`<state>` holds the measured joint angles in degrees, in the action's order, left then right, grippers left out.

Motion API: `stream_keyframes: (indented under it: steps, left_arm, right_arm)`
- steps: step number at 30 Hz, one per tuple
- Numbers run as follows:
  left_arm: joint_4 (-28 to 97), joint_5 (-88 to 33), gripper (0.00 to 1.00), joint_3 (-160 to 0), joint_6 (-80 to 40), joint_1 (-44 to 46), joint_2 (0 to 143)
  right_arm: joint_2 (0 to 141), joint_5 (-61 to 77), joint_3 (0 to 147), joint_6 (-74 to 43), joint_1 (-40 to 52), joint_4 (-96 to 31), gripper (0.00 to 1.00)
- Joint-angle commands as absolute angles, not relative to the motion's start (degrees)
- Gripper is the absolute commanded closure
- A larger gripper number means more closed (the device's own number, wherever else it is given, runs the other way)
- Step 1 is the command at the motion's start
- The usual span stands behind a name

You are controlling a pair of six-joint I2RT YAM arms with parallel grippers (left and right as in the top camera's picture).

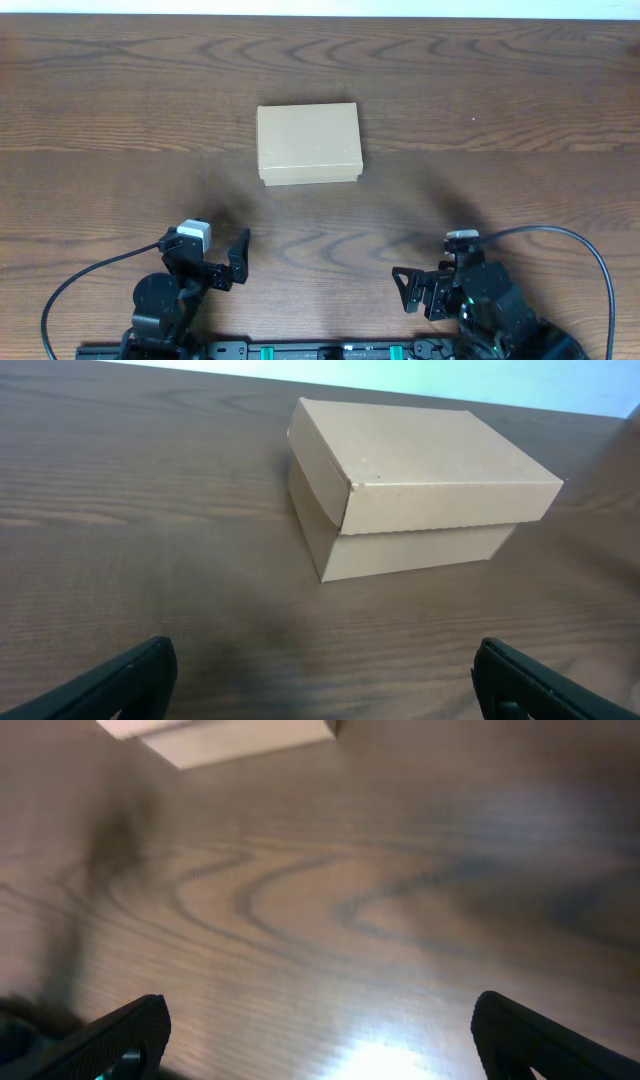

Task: Pack container

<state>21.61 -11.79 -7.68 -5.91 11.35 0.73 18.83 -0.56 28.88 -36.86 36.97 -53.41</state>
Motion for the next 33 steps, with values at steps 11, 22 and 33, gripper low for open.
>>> stream_keyframes:
  steps: [11, 22, 33]
  left_arm:
    - [21.61, -11.94, 0.05, -6.46, -5.13, 11.64, 0.25]
    - [21.63, -11.94, 0.05, -6.46, -5.13, 11.64, 0.25]
    - [21.63, -11.94, 0.05, -6.46, -5.10, 11.64, 0.25]
  right_arm:
    - [5.74, -3.66, 13.74, -36.38, 35.05, -41.95, 0.01]
    - [0.32, -3.88, 9.04, -35.94, 34.79, -38.57, 0.01]
    - [0.32, -3.88, 9.04, -35.94, 34.79, -38.59, 0.01]
